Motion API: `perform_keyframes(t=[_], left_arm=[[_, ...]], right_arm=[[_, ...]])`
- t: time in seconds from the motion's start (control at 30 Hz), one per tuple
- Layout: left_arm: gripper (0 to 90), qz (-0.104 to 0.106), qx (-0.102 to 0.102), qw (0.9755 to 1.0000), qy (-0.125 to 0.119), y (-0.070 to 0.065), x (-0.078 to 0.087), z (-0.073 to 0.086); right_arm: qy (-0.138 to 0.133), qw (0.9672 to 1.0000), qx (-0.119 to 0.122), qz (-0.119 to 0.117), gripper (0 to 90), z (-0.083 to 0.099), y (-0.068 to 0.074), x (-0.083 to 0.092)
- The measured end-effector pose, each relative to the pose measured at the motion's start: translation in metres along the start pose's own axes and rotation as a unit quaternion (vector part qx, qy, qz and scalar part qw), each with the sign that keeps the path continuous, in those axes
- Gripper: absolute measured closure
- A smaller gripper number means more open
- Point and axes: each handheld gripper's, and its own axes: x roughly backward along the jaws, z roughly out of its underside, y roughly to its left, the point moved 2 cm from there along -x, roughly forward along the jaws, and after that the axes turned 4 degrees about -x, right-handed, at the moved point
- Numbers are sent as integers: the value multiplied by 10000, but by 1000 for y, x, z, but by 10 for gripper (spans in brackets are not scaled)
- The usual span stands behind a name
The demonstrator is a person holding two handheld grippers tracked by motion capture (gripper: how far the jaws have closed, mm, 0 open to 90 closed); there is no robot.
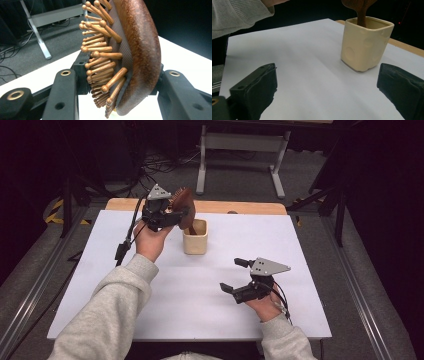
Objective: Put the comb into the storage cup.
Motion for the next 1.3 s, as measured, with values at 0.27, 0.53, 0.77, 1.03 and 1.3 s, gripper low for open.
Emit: perform_keyframes(t=[0.27, 0.53, 0.77, 1.03, 1.3], left_arm=[[527, 55, 33, 9999, 85, 0, -4, 2], [525, 80, 63, 9997, 203, 0, -9, 4], [519, 135, 58, 9994, 310, -1, -12, 7], [493, 124, 6, 9994, 324, -1, -11, 8], [392, 113, -120, 9992, 360, 0, -5, 9]], right_arm=[[5, 10000, -3, -15, 35, 0, 0, 0], [15, 10000, 2, -30, 35, 1, 0, -1], [31, 10000, 4, -26, 36, 1, 0, -1], [26, 10000, 2, -20, 36, 1, 0, -1], [12, 10000, -16, -18, 36, 1, -1, 0]])
